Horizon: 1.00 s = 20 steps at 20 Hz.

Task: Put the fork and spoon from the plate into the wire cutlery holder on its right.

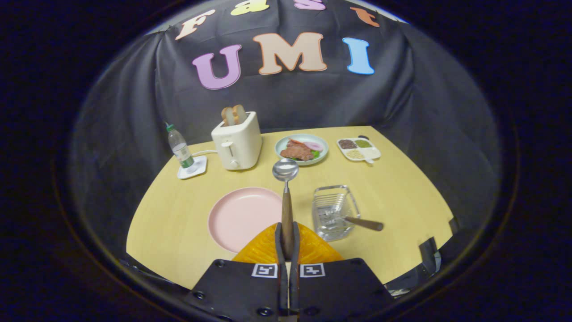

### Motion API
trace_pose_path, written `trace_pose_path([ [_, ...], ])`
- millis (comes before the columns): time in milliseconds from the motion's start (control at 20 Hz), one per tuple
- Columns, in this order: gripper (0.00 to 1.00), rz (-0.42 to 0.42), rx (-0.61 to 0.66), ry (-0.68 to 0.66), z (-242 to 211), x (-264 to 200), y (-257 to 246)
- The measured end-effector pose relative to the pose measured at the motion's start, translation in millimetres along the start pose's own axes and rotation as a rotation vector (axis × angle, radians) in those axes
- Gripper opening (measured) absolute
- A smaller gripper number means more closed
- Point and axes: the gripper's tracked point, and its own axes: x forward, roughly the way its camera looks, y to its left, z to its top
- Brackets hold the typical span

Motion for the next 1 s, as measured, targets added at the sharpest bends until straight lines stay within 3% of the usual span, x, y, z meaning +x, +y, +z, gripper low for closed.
trace_pose_path([
  [250,0.04,-0.013,0.028,0.099,3,-16,-52],
  [500,0.04,0.014,0.056,0.27,-17,-25,-67],
  [1000,0.04,-0.001,-0.095,0.521,-19,0,-63],
])
